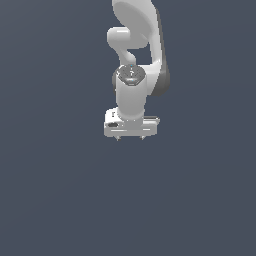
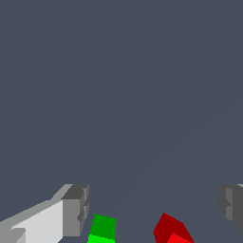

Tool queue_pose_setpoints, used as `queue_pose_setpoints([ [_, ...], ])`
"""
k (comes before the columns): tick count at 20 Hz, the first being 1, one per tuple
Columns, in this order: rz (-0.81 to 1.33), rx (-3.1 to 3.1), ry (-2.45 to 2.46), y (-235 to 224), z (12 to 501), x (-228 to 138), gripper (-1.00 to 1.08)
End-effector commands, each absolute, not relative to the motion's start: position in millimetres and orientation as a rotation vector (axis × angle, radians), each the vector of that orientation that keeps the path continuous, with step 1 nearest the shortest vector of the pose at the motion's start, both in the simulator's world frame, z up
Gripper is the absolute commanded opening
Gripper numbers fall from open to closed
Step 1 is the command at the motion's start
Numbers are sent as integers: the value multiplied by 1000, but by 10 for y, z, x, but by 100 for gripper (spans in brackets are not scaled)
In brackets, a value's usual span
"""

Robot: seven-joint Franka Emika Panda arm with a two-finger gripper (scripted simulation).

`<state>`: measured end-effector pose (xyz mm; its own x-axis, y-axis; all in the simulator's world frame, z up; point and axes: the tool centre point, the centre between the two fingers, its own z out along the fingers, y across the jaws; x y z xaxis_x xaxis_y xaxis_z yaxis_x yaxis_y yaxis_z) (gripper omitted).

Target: Stack the red cube on top of the green cube.

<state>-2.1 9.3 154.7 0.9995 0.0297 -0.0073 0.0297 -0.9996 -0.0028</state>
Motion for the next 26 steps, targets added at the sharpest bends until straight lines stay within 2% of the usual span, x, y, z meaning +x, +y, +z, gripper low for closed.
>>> queue_pose_setpoints([
  [1,11,-3139,-47,93,1547,-21,100],
  [13,9,-3138,84,-78,1406,-246,100],
  [26,3,-3103,491,-481,964,-1024,100],
])
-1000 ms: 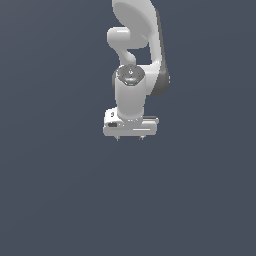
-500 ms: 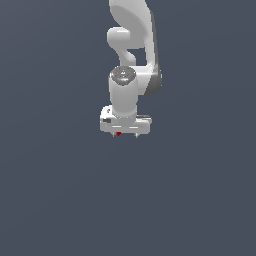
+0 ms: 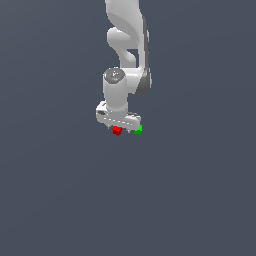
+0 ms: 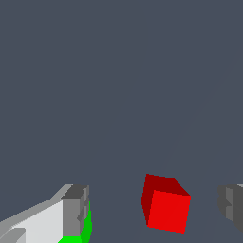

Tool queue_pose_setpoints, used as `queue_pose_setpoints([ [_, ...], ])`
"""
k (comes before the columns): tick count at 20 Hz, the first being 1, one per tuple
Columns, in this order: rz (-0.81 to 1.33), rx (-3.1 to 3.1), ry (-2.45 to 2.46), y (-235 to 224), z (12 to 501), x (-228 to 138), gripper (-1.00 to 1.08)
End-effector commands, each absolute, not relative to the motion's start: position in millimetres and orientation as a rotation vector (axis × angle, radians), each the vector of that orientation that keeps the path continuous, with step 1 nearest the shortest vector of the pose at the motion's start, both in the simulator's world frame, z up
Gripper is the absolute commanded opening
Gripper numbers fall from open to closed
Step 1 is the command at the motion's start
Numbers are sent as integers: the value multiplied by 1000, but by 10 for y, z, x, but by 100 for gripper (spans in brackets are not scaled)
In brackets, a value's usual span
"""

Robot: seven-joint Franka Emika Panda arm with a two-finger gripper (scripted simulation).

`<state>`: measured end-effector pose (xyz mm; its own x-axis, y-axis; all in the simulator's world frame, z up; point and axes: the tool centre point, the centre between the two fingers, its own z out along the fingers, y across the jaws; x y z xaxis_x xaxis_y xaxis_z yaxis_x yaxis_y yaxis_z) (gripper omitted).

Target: Stack the red cube on top of the green cube.

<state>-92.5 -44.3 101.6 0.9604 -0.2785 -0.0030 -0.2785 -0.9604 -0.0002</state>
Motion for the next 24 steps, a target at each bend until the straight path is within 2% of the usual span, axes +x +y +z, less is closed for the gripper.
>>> queue_pose_setpoints([
  [1,3,-3098,519,-501,933,-1082,100],
  [11,0,-3064,697,-599,726,-1455,100],
  [24,1,-3061,711,-599,577,-1489,100],
])
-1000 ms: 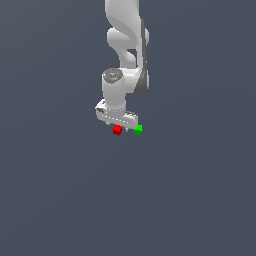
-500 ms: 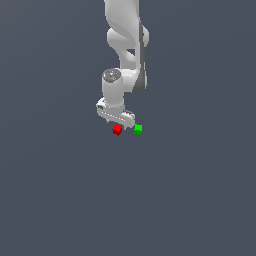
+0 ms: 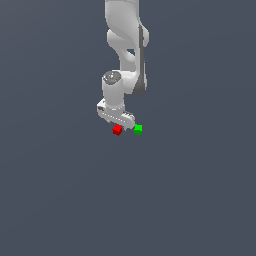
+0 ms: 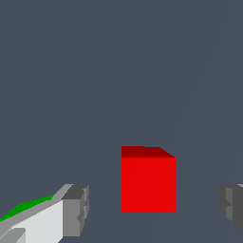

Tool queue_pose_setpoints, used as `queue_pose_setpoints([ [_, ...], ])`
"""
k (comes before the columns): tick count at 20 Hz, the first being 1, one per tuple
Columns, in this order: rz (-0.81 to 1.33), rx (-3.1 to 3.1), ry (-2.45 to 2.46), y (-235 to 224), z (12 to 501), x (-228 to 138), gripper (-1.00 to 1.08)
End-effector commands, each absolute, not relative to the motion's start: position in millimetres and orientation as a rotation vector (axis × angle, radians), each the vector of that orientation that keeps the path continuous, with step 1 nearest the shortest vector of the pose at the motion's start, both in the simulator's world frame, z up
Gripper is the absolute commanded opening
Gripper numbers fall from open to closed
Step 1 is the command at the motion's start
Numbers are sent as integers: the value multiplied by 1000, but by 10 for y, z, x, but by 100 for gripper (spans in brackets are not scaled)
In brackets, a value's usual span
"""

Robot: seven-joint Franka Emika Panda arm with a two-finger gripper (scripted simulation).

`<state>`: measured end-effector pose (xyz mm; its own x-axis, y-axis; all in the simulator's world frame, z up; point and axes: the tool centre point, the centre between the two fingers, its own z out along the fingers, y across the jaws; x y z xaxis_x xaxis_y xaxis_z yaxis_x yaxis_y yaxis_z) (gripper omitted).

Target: Stack the red cube on top of the green cube.

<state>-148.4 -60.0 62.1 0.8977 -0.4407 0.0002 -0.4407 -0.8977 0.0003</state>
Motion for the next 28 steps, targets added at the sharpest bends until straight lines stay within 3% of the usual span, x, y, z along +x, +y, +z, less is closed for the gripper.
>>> queue_pose_setpoints([
  [1,-1,3059,-711,-600,539,-1491,100],
  [13,0,3059,-714,-596,200,-1495,100],
  [14,0,3059,-714,-596,200,-1495,-100],
  [28,0,3060,-714,-593,241,-1497,-100],
])
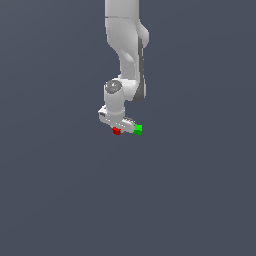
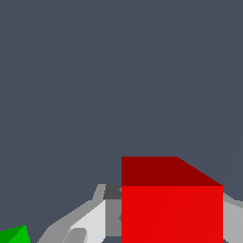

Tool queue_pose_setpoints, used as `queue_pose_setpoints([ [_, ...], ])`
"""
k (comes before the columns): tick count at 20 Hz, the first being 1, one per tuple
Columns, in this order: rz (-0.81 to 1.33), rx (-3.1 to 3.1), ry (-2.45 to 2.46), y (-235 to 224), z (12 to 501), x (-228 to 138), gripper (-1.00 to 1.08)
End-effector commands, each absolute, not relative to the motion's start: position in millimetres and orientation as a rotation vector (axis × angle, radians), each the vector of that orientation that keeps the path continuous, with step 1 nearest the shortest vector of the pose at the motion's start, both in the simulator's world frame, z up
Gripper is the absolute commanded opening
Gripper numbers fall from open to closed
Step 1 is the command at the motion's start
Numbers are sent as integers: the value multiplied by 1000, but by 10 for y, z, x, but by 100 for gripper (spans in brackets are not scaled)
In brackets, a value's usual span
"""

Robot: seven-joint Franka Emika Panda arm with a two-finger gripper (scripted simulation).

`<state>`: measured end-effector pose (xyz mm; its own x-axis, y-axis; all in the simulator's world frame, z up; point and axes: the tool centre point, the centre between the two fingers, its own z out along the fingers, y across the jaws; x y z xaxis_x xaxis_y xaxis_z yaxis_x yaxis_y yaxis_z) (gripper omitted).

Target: Stack the red cube on top of the green cube.

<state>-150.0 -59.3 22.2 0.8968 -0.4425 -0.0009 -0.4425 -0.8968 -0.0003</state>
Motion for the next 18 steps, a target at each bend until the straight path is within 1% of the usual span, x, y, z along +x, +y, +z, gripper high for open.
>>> queue_pose_setpoints([
  [1,0,-3059,713,-592,262,-1497,-100],
  [6,0,-3058,714,-593,431,-1502,-100],
  [18,0,-3059,715,-599,1074,-1502,-100],
])
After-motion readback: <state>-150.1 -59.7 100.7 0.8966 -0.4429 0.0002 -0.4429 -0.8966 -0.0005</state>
